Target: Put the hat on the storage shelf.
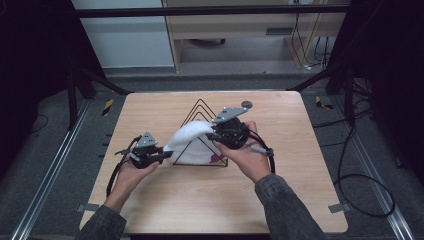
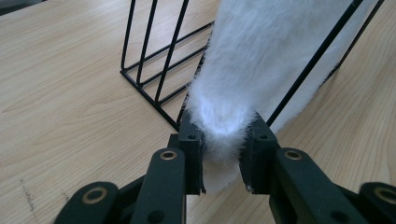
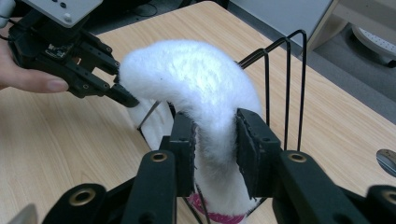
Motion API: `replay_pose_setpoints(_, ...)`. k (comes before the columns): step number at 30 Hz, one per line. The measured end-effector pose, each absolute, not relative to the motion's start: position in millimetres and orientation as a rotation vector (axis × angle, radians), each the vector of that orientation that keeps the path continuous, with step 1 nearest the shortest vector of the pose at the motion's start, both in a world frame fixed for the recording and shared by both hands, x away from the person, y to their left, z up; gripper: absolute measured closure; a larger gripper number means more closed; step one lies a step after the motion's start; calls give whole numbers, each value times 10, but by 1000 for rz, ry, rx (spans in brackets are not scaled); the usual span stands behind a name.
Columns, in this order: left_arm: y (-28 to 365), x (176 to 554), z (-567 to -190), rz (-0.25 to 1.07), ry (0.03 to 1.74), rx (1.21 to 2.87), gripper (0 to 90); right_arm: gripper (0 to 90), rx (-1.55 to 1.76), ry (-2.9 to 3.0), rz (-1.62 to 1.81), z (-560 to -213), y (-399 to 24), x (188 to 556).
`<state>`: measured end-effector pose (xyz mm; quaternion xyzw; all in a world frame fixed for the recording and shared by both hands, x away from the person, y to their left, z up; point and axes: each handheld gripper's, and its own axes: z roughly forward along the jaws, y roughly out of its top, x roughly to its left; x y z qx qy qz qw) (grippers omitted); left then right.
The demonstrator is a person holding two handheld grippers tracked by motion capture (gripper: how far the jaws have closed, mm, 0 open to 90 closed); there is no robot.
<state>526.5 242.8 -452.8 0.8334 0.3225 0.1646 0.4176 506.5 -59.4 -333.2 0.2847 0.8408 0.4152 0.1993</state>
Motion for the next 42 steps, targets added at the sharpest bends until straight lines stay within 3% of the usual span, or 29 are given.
replay_pose_setpoints(20,2573,5172,-4496,434,833,2066,706,551,801,2371,1155,-3377,-571,4945)
replay_pose_setpoints(31,2618,5045,-4470,462,845,2052,653,472,802,2338,1160,-3386,-626,4825)
replay_pose_setpoints(39,2632,4964,-4455,492,851,2044,547,459,819,2326,1166,-3395,-732,4755)
replay_pose_setpoints(41,2642,4936,-4456,502,859,2036,454,436,831,2322,1164,-3411,-783,4713)
replay_pose_setpoints(42,2648,4924,-4460,503,864,2033,454,436,831,2322,1164,-3411,-783,4713)
